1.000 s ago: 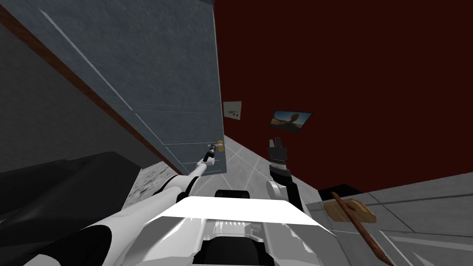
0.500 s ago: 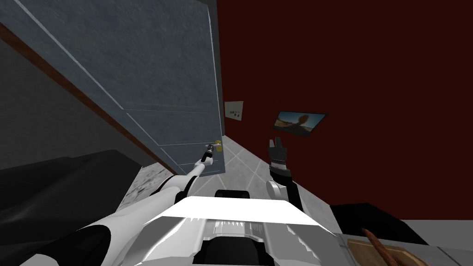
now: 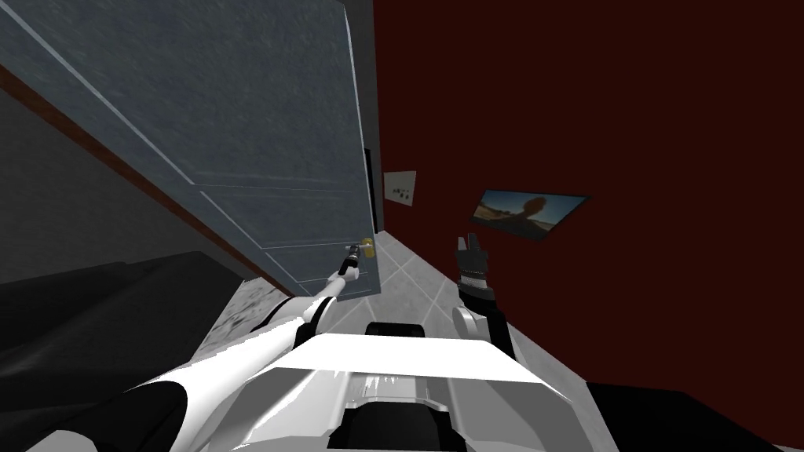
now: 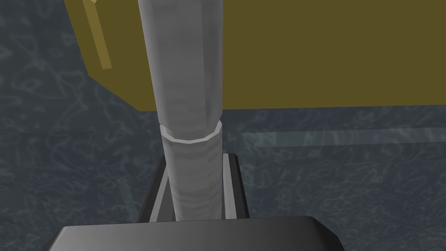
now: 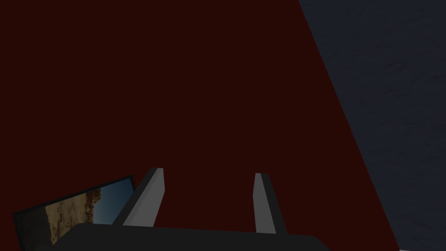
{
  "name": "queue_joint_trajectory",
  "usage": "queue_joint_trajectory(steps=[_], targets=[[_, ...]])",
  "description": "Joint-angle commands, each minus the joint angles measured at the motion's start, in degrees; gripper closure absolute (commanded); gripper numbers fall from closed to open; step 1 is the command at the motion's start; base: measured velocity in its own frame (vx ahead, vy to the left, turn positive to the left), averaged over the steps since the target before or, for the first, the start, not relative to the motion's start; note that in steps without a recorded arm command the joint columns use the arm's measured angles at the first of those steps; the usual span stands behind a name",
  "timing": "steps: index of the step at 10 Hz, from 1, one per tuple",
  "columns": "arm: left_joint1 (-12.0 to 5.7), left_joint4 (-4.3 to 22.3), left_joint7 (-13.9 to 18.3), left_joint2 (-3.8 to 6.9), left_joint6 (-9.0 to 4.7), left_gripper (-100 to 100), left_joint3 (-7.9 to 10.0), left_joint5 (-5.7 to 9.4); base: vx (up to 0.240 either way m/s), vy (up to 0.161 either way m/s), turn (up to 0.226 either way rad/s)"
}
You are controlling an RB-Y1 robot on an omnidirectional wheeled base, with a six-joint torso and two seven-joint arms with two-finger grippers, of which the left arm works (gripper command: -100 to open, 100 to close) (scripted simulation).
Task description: Push the door open
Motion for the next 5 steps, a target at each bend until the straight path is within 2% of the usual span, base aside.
queue_joint_trajectory(steps=[1, 2, 3, 4, 5], targets=[[-0.08, 0.01, -0.16, 0.17, 0.11, 100, 0.33, 0.22, 0.129, -0.078, 0.058], [-0.06, 0.05, -0.2, 0.27, 0.09, 100, 0.46, 0.29, 0.159, -0.1, 0.081], [0.41, -0.27, -0.29, 0.32, 0.44, 100, 0.53, 0.28, 0.064, -0.034, 0.055], [0.6, -0.16, -0.68, 0.91, 0.35, 100, 1.43, 0.74, 0.12, -0.011, 0.053], [0.63, -0.11, -0.78, 1.02, 0.32, 100, 1.64, 0.85, 0.188, -0.069, 0.05]])
